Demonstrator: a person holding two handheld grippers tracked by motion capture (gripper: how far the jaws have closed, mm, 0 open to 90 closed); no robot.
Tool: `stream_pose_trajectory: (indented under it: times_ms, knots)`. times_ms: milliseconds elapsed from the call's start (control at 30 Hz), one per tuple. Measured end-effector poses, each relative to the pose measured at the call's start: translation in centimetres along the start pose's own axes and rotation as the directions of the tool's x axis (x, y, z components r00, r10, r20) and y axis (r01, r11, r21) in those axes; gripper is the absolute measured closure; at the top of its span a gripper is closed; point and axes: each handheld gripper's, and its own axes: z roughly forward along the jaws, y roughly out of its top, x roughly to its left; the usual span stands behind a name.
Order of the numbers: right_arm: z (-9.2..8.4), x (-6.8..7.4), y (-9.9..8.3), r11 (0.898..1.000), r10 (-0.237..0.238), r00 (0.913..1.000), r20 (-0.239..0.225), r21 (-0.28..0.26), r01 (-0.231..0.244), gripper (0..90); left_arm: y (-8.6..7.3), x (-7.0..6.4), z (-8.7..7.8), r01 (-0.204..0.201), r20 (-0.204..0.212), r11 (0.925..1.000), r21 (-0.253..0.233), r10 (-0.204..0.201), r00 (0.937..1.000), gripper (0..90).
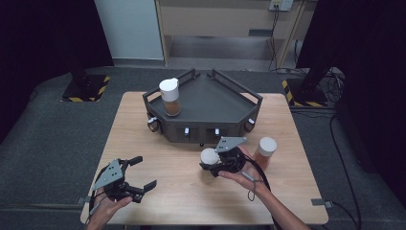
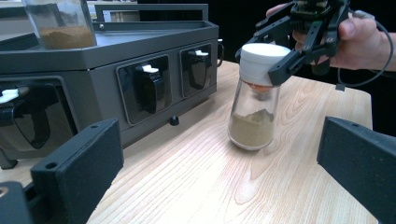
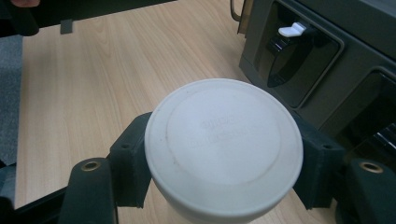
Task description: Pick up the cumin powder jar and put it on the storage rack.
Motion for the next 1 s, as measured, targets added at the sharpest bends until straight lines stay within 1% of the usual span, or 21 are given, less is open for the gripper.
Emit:
stream_pose_trajectory:
  times_ms: [133,167,267,433,567,867,1000]
  knots:
    - [-0.5,-0.3,0.8,1.000,-0.020,0.9994,-0.027,0.006,0.020,33.9,0.0,0.0,0.0,0.000,0.001,1.0000,0.001,0.000,1.0000,0.0]
    - [-0.6,-0.4,1.1,0.999,-0.031,0.9989,-0.035,0.007,0.032,34.0,0.0,0.0,0.0,0.000,0.001,1.0000,0.002,0.000,1.0000,0.0]
    - [-0.9,-0.7,1.7,0.999,-0.040,0.9975,-0.058,0.012,0.041,34.0,0.0,0.0,0.0,0.000,0.002,1.0000,0.002,0.000,1.0000,0.0]
    - [-1.4,-1.3,2.8,0.998,-0.056,0.9925,-0.109,0.017,0.058,34.0,0.0,0.1,0.0,0.001,0.002,1.0000,0.000,-0.001,1.0000,0.0]
    - [-1.7,-1.4,3.9,0.996,-0.085,0.9876,-0.132,0.020,0.088,34.0,0.0,0.1,0.0,0.001,0.004,1.0000,0.002,-0.001,1.0000,0.0]
    - [-2.4,-1.9,5.7,0.994,-0.106,0.9790,-0.174,0.020,0.111,34.0,0.0,0.1,0.1,-0.001,0.005,1.0000,0.005,0.001,1.0000,0.0]
    - [-2.7,-2.1,6.4,0.992,-0.117,0.9761,-0.183,0.020,0.123,34.0,0.0,0.1,0.1,-0.002,0.005,1.0000,0.006,0.002,1.0000,0.0]
